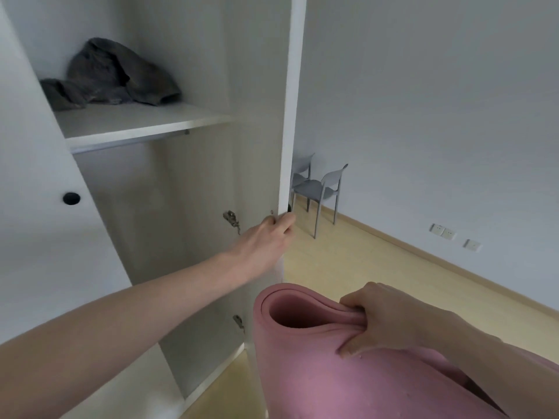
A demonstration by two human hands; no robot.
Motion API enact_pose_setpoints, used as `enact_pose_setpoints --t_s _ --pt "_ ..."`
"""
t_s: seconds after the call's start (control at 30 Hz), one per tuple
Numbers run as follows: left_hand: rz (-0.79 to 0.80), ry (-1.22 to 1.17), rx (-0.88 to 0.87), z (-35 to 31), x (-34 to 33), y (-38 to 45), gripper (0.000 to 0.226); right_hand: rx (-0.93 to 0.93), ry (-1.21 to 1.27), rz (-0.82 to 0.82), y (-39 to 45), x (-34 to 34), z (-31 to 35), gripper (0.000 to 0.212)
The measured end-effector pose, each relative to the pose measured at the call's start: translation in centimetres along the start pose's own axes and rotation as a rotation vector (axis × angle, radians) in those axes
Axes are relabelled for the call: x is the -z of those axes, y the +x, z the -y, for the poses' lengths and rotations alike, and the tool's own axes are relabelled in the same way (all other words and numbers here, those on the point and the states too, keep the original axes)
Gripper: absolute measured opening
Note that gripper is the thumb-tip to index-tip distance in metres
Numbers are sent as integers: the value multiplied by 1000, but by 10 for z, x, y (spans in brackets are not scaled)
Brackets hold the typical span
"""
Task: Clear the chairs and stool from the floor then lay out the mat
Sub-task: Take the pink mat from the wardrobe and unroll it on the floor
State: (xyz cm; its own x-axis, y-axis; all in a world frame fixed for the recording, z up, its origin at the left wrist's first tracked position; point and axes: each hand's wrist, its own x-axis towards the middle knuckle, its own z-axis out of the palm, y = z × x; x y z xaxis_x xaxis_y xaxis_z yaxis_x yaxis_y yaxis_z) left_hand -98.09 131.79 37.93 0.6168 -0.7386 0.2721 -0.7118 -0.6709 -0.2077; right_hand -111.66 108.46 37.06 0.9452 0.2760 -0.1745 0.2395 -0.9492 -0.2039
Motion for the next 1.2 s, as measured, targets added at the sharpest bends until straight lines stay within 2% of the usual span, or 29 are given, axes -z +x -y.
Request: enact_pose_setpoints --t_s 0.17,0.37,0.57,0.7,0.77,0.97,1.2 --pt "27 -15 26 50 9 -62 31 31 -45 -5 10 -3 51 61" --pt "78 32 165 127 12 -129 28 49 -70 -43 33 -7 112 62" --pt "128 108 283 194 9 -179 46 27 -43 -93 59 -8 151 54" --pt "230 162 279 207 4 -206 87 11 -6 -122 71 -9 168 58" --pt "241 132 303 207 1 -209 96 -1 12 -130 77 -10 176 62" --pt "255 36 375 205 4 -204 95 5 60 -149 88 -7 191 57" --pt "327 84 443 225 4 -207 89 17 23 -188 101 -6 198 67"
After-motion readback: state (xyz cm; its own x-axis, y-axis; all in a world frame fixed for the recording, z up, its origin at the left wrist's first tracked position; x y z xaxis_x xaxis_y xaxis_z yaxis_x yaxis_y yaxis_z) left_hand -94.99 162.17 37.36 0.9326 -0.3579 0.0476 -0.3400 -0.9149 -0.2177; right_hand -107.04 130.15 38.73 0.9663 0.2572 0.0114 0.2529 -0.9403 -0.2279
